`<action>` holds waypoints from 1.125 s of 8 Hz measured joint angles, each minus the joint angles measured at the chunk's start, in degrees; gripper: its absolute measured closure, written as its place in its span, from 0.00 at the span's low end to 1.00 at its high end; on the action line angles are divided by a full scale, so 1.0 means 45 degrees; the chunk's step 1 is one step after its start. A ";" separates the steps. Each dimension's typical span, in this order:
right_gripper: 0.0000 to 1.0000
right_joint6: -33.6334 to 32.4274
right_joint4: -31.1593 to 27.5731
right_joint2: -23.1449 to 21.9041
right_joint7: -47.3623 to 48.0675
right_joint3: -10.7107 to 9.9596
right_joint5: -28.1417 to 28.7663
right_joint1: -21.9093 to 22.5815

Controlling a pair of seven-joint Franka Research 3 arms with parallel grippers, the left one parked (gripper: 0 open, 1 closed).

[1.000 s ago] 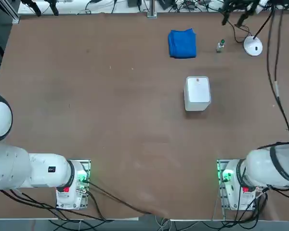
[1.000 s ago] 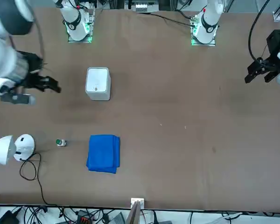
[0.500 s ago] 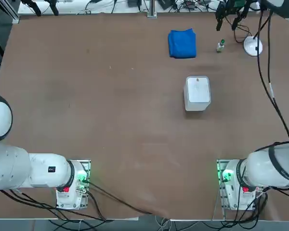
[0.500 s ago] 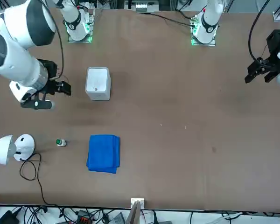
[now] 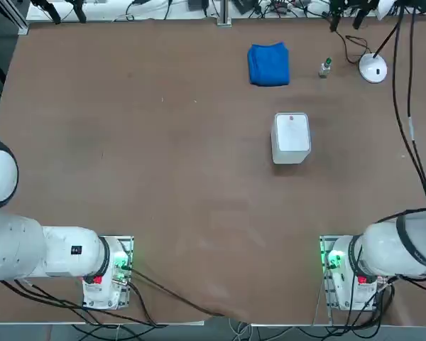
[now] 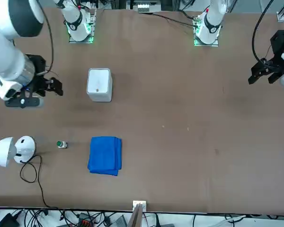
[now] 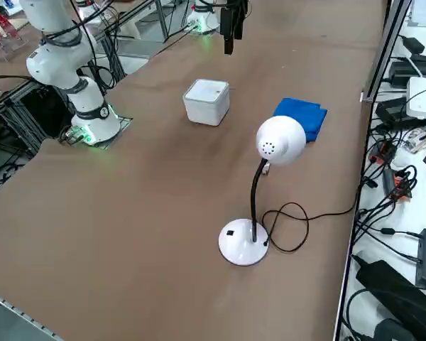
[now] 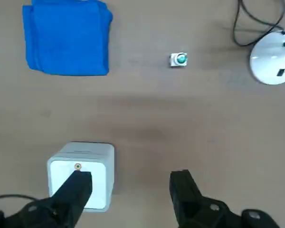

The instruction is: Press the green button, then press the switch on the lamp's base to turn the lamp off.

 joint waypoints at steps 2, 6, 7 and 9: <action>0.00 -0.0444 -0.0132 -0.1057 -0.1742 -0.1381 0.0143 0.0349; 0.00 -0.0631 -0.1603 -0.2729 -0.2204 -0.2114 0.0580 0.0610; 0.00 -0.0578 -0.1756 -0.2766 -0.2183 -0.2224 0.0581 0.0706; 0.00 -0.0540 -0.1808 -0.2765 -0.2181 -0.2354 0.0581 0.0780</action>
